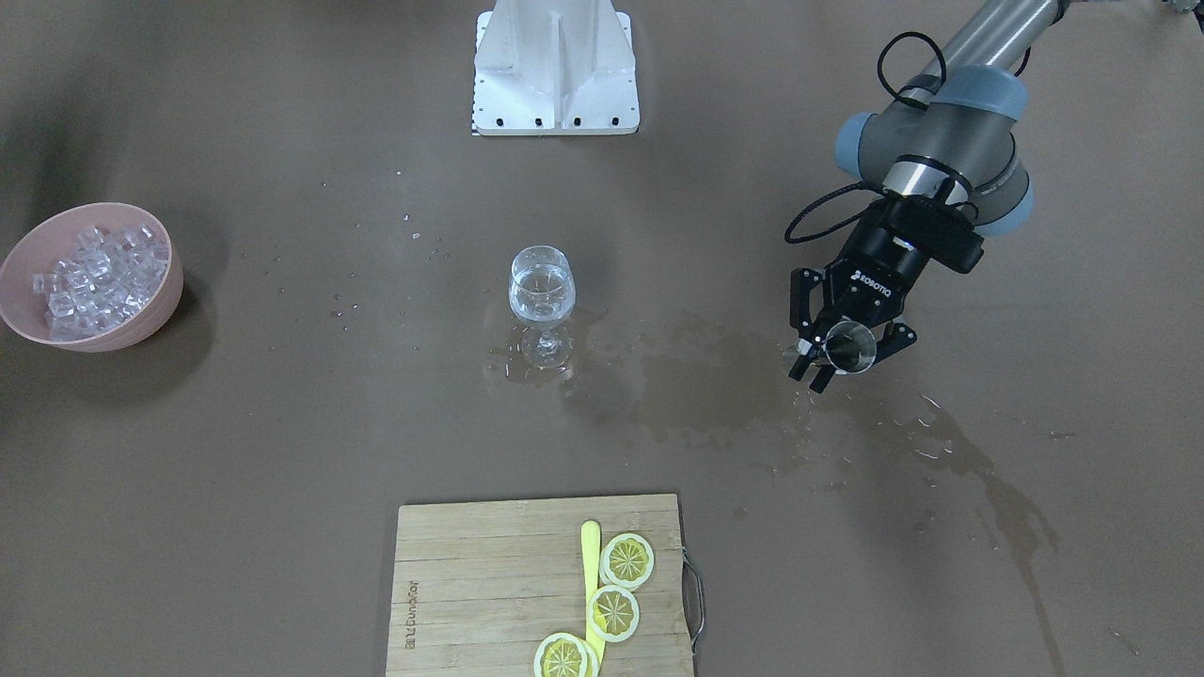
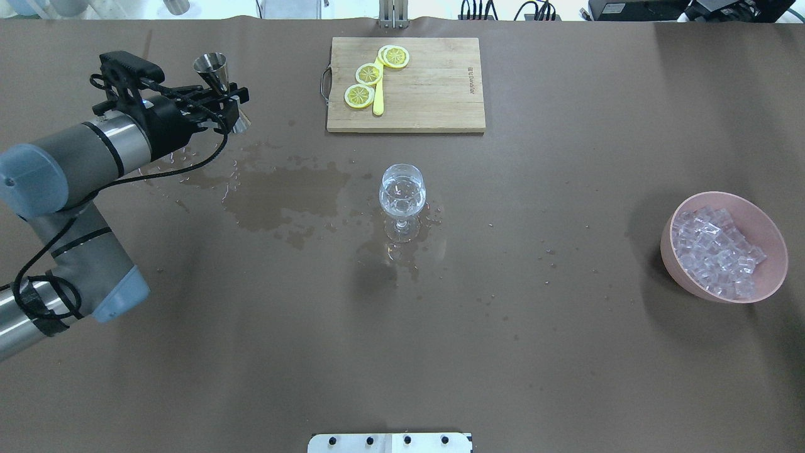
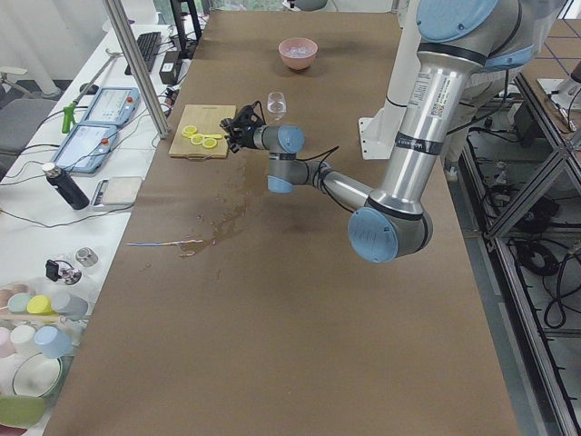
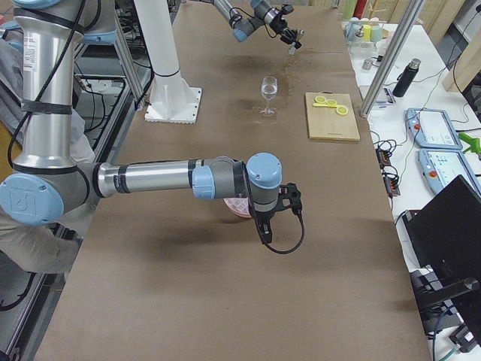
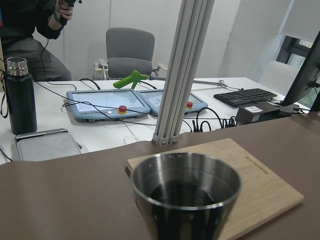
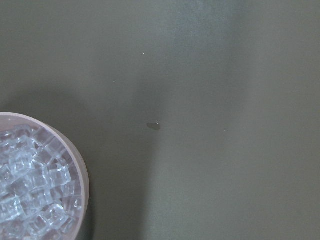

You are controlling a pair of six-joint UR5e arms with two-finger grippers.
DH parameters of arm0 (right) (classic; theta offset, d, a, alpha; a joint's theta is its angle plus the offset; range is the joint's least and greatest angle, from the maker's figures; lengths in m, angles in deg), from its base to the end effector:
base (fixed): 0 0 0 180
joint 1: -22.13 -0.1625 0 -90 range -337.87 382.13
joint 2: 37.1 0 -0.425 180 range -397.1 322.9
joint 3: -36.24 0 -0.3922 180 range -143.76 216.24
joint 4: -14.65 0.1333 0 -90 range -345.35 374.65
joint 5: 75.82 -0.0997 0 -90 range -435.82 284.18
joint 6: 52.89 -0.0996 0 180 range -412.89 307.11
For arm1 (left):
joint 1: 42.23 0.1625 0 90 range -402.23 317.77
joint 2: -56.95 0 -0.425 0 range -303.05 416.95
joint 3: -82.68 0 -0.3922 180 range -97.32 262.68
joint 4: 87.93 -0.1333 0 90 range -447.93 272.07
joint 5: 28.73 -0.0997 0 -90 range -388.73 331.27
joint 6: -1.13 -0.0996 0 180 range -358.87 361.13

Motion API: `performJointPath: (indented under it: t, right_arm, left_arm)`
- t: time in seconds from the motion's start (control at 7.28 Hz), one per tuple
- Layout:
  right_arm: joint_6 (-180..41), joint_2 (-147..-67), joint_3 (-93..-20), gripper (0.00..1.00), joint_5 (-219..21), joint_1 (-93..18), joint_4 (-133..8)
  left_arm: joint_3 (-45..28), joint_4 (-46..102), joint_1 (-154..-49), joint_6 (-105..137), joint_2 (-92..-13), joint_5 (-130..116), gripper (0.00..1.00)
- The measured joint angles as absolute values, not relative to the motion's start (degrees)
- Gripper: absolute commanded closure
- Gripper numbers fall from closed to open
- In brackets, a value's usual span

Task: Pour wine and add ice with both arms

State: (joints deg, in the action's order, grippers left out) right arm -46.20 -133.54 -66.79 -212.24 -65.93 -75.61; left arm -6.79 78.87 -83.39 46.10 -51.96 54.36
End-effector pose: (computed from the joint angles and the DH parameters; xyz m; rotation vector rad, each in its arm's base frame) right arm 0.0459 -0.4504 0.5971 0.1380 -0.8055 -0.1869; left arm 0.3557 -0.5039 0.3327 1.1997 1.1484 -0.0489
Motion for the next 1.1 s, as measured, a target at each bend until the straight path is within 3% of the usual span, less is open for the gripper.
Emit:
performJointPath:
  t: [0.69, 1.1]
  right_arm:
    - [-46.38, -133.34, -68.62, 0.0, -213.05, -65.87, -75.62]
    - [-46.45, -133.31, -68.53, 0.0, -213.05, -65.88, -75.62]
  left_arm:
    - [-9.13, 78.18, -67.29, 34.04, -54.73, 37.48, 1.0]
    - [-10.05, 72.98, -64.51, 31.86, -57.28, 33.93, 1.0]
